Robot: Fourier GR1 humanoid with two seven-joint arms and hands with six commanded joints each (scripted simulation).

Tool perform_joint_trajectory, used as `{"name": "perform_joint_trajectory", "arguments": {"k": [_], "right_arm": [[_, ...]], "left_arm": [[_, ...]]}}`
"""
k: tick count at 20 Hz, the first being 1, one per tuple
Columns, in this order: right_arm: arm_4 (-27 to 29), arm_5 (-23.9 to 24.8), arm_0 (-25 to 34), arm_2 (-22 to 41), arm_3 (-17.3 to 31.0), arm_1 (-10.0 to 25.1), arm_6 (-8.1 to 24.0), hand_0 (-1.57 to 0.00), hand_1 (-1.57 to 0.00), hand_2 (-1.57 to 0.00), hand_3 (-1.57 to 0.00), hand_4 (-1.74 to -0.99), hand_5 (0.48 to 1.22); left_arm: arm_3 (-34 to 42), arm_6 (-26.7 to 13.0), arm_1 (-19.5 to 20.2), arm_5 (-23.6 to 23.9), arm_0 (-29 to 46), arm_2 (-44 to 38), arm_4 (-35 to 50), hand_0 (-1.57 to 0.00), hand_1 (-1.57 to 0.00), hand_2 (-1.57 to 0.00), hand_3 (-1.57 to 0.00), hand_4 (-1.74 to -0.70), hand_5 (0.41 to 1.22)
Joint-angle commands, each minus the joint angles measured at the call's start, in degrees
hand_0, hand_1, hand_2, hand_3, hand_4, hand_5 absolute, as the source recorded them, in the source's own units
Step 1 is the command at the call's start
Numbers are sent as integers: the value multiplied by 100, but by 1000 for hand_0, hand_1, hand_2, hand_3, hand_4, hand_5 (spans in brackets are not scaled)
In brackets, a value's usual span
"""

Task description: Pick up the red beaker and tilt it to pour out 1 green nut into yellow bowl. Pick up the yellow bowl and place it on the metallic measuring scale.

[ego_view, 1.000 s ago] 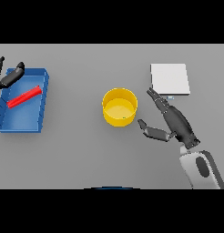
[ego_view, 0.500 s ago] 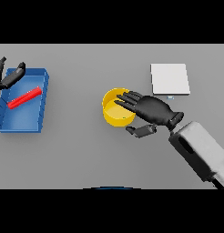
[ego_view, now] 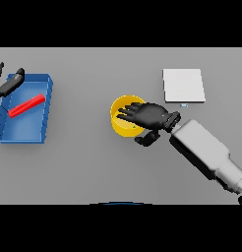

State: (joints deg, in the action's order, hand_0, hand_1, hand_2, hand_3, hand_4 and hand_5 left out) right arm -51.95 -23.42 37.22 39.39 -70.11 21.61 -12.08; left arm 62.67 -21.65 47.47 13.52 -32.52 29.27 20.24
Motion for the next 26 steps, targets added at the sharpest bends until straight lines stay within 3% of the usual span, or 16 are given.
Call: {"name": "perform_joint_trajectory", "arguments": {"k": [1,9,11,13,14,16,18,19,22,26], "right_arm": [[-45,-60,83,77,84,-33,-32,1,1,1,1,-1250,708],[-12,-480,445,187,577,-254,-2,1,1,1,1,-1305,763],[14,-505,438,135,675,-343,156,-3,-16,-19,-43,-1336,810],[-15,-557,354,182,604,-335,161,-287,-236,-176,-173,-1387,873],[-62,-544,387,214,602,-315,104,-544,-473,-310,-262,-1420,943],[-72,-486,408,219,661,-263,-21,-914,-869,-695,-456,-1512,1043],[-19,-505,424,223,688,-266,-92,-1150,-1121,-1010,-716,-1586,1107],[19,-491,407,210,639,-243,-150,-1235,-1211,-1122,-834,-1614,1130],[-8,-417,393,266,548,-171,-133,-1399,-1387,-1222,-1117,-1676,1174],[42,-207,394,202,662,-222,-171,-1500,-1496,-1309,-1254,-1714,1202]], "left_arm": [[5,15,-8,16,22,-12,17,1,1,1,1,-724,688],[134,87,51,7,124,-37,71,1,1,1,1,-719,686],[164,112,74,21,175,-33,65,1,1,1,1,-713,686],[157,102,92,38,119,-50,50,1,1,1,1,-714,691],[131,55,115,-7,83,-65,69,1,1,1,1,-716,692],[97,110,54,-6,74,-64,75,1,1,1,1,-719,692],[201,83,117,10,104,-55,66,1,1,1,1,-722,696],[291,115,171,-9,178,-73,112,1,1,1,1,-724,696],[209,74,165,-34,132,-78,104,1,1,1,1,-725,694],[170,94,157,-88,97,-41,66,1,1,1,1,-719,695]]}}
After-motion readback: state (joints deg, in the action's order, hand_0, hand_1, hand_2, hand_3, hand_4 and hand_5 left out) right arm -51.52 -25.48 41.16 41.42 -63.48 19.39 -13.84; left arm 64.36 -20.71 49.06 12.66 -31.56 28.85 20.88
